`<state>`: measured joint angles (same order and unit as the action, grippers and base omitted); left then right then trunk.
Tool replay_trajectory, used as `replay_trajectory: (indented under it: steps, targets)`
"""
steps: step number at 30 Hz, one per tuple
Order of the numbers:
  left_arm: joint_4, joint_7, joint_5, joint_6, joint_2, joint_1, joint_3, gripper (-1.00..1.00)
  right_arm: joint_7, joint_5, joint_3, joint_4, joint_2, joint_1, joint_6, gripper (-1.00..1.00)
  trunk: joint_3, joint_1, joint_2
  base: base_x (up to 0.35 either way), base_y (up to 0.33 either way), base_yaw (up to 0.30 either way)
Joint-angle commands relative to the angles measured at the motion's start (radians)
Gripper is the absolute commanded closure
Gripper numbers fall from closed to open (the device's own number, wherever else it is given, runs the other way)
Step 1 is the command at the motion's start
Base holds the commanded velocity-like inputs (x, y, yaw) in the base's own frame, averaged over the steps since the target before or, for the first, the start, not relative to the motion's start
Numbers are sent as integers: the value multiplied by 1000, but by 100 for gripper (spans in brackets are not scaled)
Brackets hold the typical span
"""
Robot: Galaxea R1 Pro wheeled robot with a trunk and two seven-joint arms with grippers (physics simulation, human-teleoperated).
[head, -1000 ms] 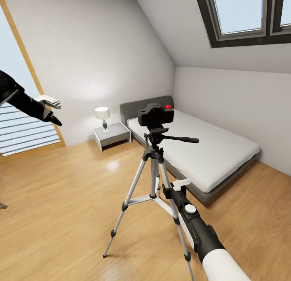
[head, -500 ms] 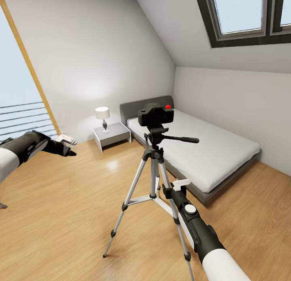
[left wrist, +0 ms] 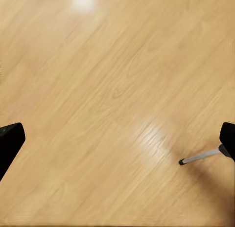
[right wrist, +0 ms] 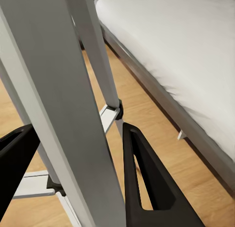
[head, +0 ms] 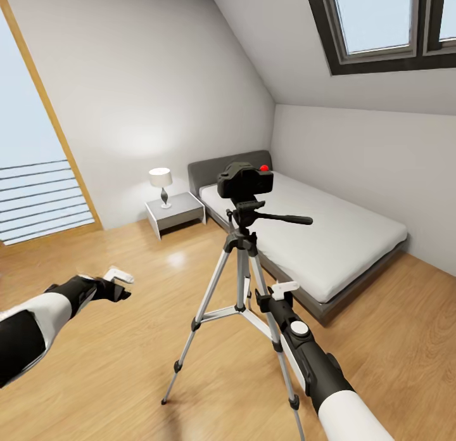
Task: Attach the digital camera to the camera tripod in the bedroom.
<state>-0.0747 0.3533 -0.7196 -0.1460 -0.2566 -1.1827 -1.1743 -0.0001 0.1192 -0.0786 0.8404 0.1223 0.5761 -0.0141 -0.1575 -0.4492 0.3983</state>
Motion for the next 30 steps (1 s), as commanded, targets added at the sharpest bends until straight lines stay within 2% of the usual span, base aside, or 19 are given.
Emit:
replay_trajectory:
  steps: [1, 2, 10, 13, 18, 22, 25, 26, 27, 28, 30]
  targets:
    - [-1, -23, -24, 11, 6, 23, -6, -100, -2, 12, 4, -7, -1, 0, -1, 100, -2, -1, 2, 0, 0, 0]
    - [-2, -65, -48, 47, 11, 72, -5, -100, -3, 13, 4, -7, -1, 0, -1, 100, -2, -1, 2, 0, 0, 0]
    - [-4, -102, -164, 116, 18, 209, -5, -100, -3, 13, 5, -7, -2, 0, -1, 100, -2, -1, 2, 0, 0, 0]
    - [-3, -124, -178, 133, 23, 251, -5, -100, -3, 13, 6, -7, -3, 0, -1, 100, -2, -1, 2, 0, 0, 0]
    - [-3, -187, -188, 167, 48, 345, -5, -100, -3, 13, 6, -7, -3, 0, -1, 100, -2, -1, 2, 0, 0, 0]
    - [-2, -228, -201, 174, 70, 399, -4, -100, -3, 13, 6, -7, -3, 0, -1, 100, -2, -1, 2, 0, 0, 0]
    - [-2, -240, -253, 180, 92, 437, -4, -100, -2, 13, 6, -7, -3, 0, -1, 100, -2, -1, 2, 0, 0, 0]
    - [-3, -242, -281, 183, 98, 448, -4, -100, -2, 13, 6, -7, -3, 0, -1, 100, -2, -1, 2, 0, 0, 0]
    - [-3, -245, -331, 188, 110, 469, -4, -100, -1, 13, 6, -7, -3, 0, -1, 100, -2, -1, 2, 0, 0, 0]
    - [-3, -255, -358, 189, 116, 484, -4, -100, -1, 13, 6, -7, -3, 0, -1, 100, -2, -1, 2, 0, 0, 0]
    - [-4, -283, -369, 190, 118, 491, -4, -100, -1, 13, 6, -6, -3, 0, -1, 100, -2, -1, 2, 0, 0, 0]
